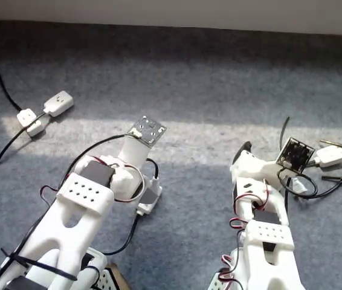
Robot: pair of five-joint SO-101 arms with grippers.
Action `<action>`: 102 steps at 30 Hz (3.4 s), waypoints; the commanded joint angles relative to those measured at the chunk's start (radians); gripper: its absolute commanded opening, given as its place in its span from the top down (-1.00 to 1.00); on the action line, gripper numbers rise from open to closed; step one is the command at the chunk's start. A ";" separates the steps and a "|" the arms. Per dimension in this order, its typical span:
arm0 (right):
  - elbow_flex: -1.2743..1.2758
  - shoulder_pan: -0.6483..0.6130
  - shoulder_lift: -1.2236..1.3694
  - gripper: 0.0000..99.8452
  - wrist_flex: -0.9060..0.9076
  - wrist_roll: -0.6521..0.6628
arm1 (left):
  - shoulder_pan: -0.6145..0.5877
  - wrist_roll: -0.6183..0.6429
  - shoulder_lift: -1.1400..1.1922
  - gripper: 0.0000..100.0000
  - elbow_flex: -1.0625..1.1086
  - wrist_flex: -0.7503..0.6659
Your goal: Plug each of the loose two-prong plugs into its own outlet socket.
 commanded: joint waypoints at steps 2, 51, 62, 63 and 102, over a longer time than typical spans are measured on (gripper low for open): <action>-0.012 0.004 -0.012 0.35 0.002 0.011 | 0.068 0.078 -0.002 0.38 0.070 -0.074; -0.015 0.004 -0.004 0.35 0.002 0.012 | -0.042 -0.020 0.409 0.99 -0.743 -0.107; -0.015 0.004 -0.004 0.35 0.002 0.012 | -0.064 -0.032 1.277 0.99 -2.049 0.394; -0.016 0.004 -0.004 0.35 0.002 0.012 | -0.064 -0.035 1.360 0.99 -2.161 0.413; -0.016 0.002 -0.004 0.35 0.001 0.014 | -0.246 -0.120 1.693 0.24 -2.629 0.124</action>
